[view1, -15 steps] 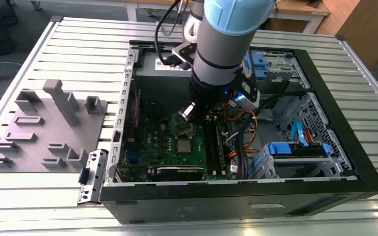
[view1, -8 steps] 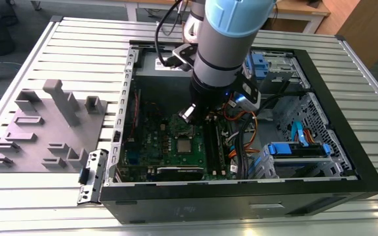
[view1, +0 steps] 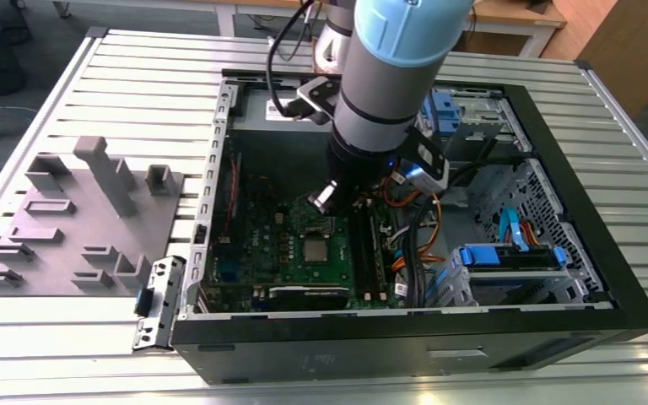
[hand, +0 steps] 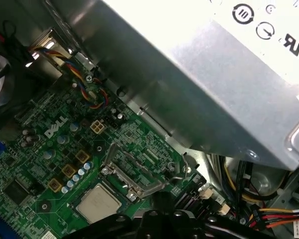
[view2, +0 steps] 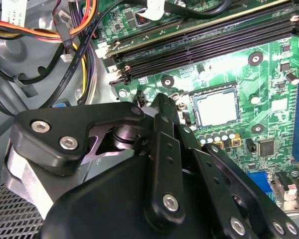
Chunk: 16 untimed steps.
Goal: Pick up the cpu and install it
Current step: 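Close the cpu cover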
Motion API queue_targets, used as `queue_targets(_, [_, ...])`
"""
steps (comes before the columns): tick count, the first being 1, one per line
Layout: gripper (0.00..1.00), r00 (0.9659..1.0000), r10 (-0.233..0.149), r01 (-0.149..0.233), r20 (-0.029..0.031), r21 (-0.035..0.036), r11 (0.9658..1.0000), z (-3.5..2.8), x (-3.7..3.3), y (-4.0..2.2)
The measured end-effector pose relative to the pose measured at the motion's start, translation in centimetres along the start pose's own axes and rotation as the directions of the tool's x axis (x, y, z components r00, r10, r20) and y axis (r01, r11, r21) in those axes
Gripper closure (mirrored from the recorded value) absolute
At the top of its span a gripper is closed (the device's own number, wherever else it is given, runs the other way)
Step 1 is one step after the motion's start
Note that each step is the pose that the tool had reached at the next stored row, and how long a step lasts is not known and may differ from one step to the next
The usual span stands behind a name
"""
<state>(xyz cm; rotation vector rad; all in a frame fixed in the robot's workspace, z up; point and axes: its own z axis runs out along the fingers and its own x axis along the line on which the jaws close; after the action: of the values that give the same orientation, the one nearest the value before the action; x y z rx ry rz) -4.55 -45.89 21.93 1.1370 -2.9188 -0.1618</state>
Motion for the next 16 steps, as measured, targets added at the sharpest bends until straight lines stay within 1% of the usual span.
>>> queue_targets(10, [0.89,1.0,-0.008,0.008,-0.0009,-0.0004,1.0,-0.04,0.1,-0.36])
queue_targets(12, [0.89,0.9998,-0.02,0.02,-0.002,-0.0009,0.9998,-0.04,0.06,-0.4])
queue_targets(14, [0.89,0.999,-0.044,0.044,-0.0045,-0.0017,0.999,-0.02,0.06,-0.41])
queue_targets(16, [0.89,0.9986,-0.053,0.053,-0.0053,-0.002,0.9986,-0.02,0.05,-0.42])
